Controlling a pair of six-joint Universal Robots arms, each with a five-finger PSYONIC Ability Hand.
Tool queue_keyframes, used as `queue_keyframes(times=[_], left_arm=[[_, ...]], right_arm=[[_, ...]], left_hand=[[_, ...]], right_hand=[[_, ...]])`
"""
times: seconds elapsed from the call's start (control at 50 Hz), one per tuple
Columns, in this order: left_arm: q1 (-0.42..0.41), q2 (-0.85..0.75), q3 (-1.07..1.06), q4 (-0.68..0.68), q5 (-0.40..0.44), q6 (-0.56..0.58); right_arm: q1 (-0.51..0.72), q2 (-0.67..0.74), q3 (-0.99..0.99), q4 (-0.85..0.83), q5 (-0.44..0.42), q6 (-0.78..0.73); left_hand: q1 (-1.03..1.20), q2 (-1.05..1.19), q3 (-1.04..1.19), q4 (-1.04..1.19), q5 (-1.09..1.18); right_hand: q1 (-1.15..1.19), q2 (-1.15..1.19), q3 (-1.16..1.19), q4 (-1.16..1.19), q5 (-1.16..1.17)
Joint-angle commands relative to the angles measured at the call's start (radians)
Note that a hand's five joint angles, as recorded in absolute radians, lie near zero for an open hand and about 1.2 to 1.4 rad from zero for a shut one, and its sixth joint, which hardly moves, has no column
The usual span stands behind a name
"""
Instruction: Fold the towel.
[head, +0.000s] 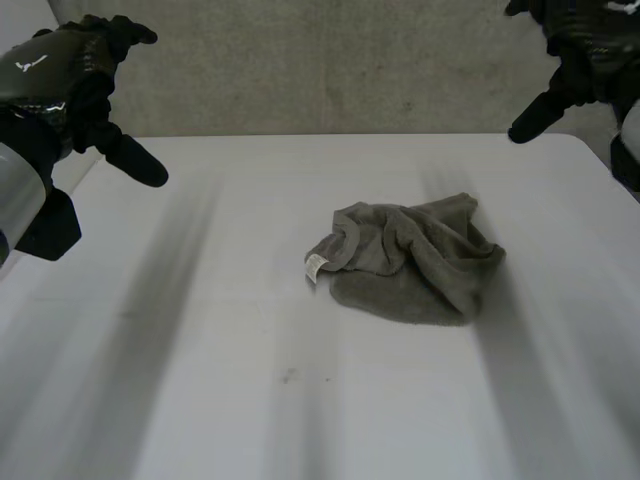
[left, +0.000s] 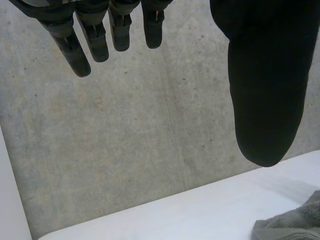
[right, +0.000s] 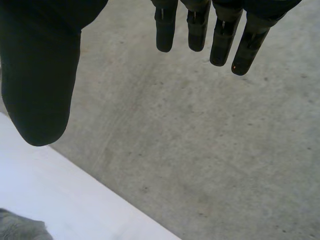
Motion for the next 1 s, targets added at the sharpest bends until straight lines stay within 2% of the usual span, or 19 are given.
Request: queue_keyframes(times=[0.02, 0.18, 0.36, 0.4, 0.42, 0.44, 0.46, 0.48, 0.52, 0.62, 0.66, 0.7, 0.72, 0.82, 0.9, 0.94, 0.96, 0.98, 1.0], left_arm=[[-0.001, -0.057, -0.002, 0.036, 0.0, 0.003], [-0.003, -0.187, 0.001, 0.046, 0.0, 0.001], [-0.009, -0.268, 0.003, 0.095, -0.002, 0.003], [-0.009, -0.276, 0.004, 0.101, -0.002, 0.003], [-0.009, -0.279, 0.004, 0.104, -0.002, 0.003], [-0.009, -0.282, 0.006, 0.105, -0.002, 0.003], [-0.011, -0.282, 0.006, 0.105, -0.002, 0.003], [-0.011, -0.282, 0.006, 0.105, -0.002, 0.003], [-0.009, -0.282, 0.004, 0.107, -0.002, 0.003], [-0.009, -0.282, 0.007, 0.108, -0.002, 0.004], [-0.009, -0.282, 0.011, 0.108, -0.002, 0.004], [-0.009, -0.284, 0.012, 0.108, -0.002, 0.004], [-0.011, -0.284, 0.014, 0.107, -0.002, 0.004], [-0.011, -0.295, 0.006, 0.107, -0.002, 0.003], [-0.011, -0.298, 0.001, 0.107, -0.002, 0.003], [-0.011, -0.299, 0.0, 0.107, -0.002, 0.003], [-0.011, -0.299, 0.0, 0.107, -0.002, 0.003], [-0.011, -0.301, 0.0, 0.105, 0.0, 0.003], [-0.011, -0.304, -0.002, 0.105, 0.001, 0.003]], right_arm=[[-0.001, 0.152, -0.033, 0.017, -0.058, -0.042], [0.008, 0.508, -0.192, 0.054, -0.055, 0.019], [0.006, 0.8, -0.349, 0.066, -0.061, 0.148], [0.008, 0.84, -0.368, 0.072, -0.06, 0.148], [0.008, 0.86, -0.38, 0.08, -0.058, 0.148], [0.009, 0.863, -0.38, 0.084, -0.066, 0.147], [0.009, 0.863, -0.38, 0.084, -0.066, 0.147], [0.02, 0.841, -0.363, 0.086, -0.077, 0.145], [0.031, 0.81, -0.343, 0.087, -0.081, 0.143], [0.087, 0.646, -0.165, 0.063, -0.169, 0.102], [0.159, 0.545, -0.028, 0.02, -0.257, 0.033], [0.214, 0.508, 0.028, -0.006, -0.287, 0.015], [0.215, 0.507, 0.028, -0.006, -0.287, 0.015], [0.411, 0.489, 0.126, -0.041, -0.31, -0.005], [0.454, 0.498, 0.129, -0.037, -0.298, -0.011], [0.451, 0.491, 0.125, -0.034, -0.284, -0.008], [0.439, 0.481, 0.122, -0.032, -0.264, -0.007], [0.439, 0.481, 0.122, -0.032, -0.264, -0.007], [0.418, 0.454, 0.119, -0.029, -0.233, 0.002]], left_hand=[[0.028, 0.036, 0.036, 0.038, 0.015], [0.016, 0.025, 0.024, 0.026, 0.003], [0.016, 0.025, 0.024, 0.026, 0.003], [0.019, 0.028, 0.027, 0.029, 0.006], [0.019, 0.028, 0.027, 0.029, 0.006], [0.019, 0.028, 0.027, 0.029, 0.006], [0.019, 0.028, 0.027, 0.029, 0.006], [0.019, 0.028, 0.027, 0.029, 0.006], [0.019, 0.028, 0.027, 0.029, 0.006], [0.016, 0.025, 0.024, 0.026, 0.003], [0.016, 0.025, 0.024, 0.026, 0.003], [0.016, 0.025, 0.024, 0.026, 0.003], [0.019, 0.027, 0.027, 0.029, 0.006], [0.025, 0.033, 0.033, 0.035, 0.012], [0.025, 0.033, 0.033, 0.035, 0.012], [0.025, 0.033, 0.033, 0.035, 0.012], [0.025, 0.033, 0.033, 0.035, 0.012], [0.025, 0.033, 0.033, 0.035, 0.012], [0.028, 0.036, 0.036, 0.038, 0.015]], right_hand=[[-0.046, -0.056, -0.041, -0.061, -0.058], [-0.046, -0.056, -0.041, -0.061, -0.058], [-0.046, -0.056, -0.041, -0.061, -0.058], [0.003, -0.008, 0.007, -0.013, -0.009], [0.174, 0.163, 0.179, 0.159, 0.162], [0.519, 0.508, 0.524, 0.504, 0.507], [0.522, 0.512, 0.527, 0.507, 0.51], [1.054, 1.044, 1.059, 1.039, 1.042], [1.175, 1.164, 1.18, 1.16, 1.163], [1.176, 1.165, 1.181, 1.161, 1.164], [1.176, 1.165, 1.181, 1.161, 1.164], [1.176, 1.165, 1.181, 1.161, 1.164], [1.176, 1.165, 1.181, 1.161, 1.164], [1.176, 1.165, 1.181, 1.161, 1.164], [1.176, 1.165, 1.181, 1.161, 1.164], [1.115, 1.105, 1.12, 1.1, 1.103], [0.909, 0.898, 0.914, 0.894, 0.897], [0.907, 0.896, 0.912, 0.892, 0.895], [0.546, 0.536, 0.551, 0.531, 0.534]])
